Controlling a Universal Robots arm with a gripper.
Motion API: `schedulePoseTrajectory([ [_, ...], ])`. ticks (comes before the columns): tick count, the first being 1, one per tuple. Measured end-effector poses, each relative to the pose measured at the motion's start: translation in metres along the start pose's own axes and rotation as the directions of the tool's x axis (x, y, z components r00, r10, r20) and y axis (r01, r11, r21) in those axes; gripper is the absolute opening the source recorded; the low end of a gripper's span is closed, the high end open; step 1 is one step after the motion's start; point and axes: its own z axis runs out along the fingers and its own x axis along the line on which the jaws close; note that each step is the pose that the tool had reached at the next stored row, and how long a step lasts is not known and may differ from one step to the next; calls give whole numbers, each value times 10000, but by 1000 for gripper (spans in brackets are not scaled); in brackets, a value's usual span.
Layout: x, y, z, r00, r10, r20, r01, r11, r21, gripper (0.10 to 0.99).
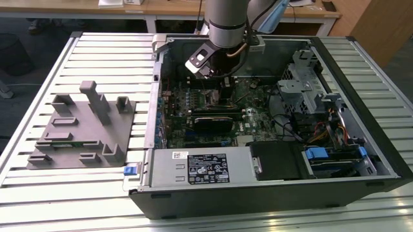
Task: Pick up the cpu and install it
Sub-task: 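Place the cpu into insertion slot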
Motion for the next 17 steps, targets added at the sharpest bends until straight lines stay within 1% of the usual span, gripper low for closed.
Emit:
schedulePoseTrajectory([
  [5, 17, -23, 31, 10000, 13, -1, -13, 10000, -1, 541],
  [11, 43, -26, 90, 10000, 15, -2, -15, 10000, -1, 541],
  [17, 55, -27, 119, 10000, 40, 0, -40, 10000, 0, 541],
])
